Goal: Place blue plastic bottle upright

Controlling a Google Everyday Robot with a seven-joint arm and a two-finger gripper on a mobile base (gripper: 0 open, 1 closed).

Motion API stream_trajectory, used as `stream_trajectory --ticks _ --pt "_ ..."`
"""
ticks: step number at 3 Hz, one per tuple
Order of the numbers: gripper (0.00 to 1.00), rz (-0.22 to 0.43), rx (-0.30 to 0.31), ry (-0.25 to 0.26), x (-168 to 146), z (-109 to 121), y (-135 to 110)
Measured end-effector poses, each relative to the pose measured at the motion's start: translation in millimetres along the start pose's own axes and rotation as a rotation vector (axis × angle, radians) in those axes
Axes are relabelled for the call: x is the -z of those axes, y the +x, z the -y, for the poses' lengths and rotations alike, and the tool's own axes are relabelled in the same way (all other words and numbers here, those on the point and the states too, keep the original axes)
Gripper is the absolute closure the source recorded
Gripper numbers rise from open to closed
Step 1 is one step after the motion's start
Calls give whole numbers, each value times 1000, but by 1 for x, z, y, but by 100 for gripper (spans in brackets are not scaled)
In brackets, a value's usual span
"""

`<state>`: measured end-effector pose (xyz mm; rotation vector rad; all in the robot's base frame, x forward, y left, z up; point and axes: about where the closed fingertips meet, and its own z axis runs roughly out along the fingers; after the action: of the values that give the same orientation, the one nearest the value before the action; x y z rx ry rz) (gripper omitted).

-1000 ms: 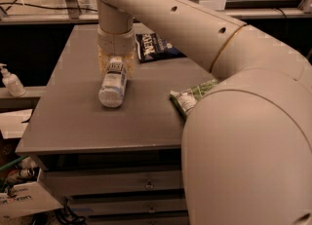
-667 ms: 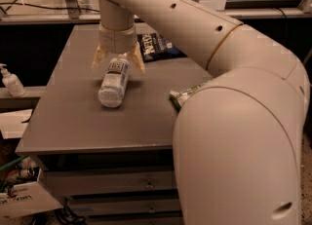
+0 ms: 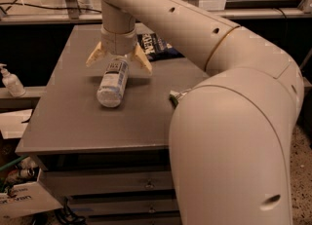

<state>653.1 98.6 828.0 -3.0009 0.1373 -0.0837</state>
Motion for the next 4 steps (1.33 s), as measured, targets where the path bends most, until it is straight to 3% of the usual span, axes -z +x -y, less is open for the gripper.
stream_trajectory --ticks 1,3,4 --pt "16 -17 16 -8 -4 1 7" --pt "64 -36 25 -19 -3 2 13" --pt "87 -48 29 -5 10 18 15"
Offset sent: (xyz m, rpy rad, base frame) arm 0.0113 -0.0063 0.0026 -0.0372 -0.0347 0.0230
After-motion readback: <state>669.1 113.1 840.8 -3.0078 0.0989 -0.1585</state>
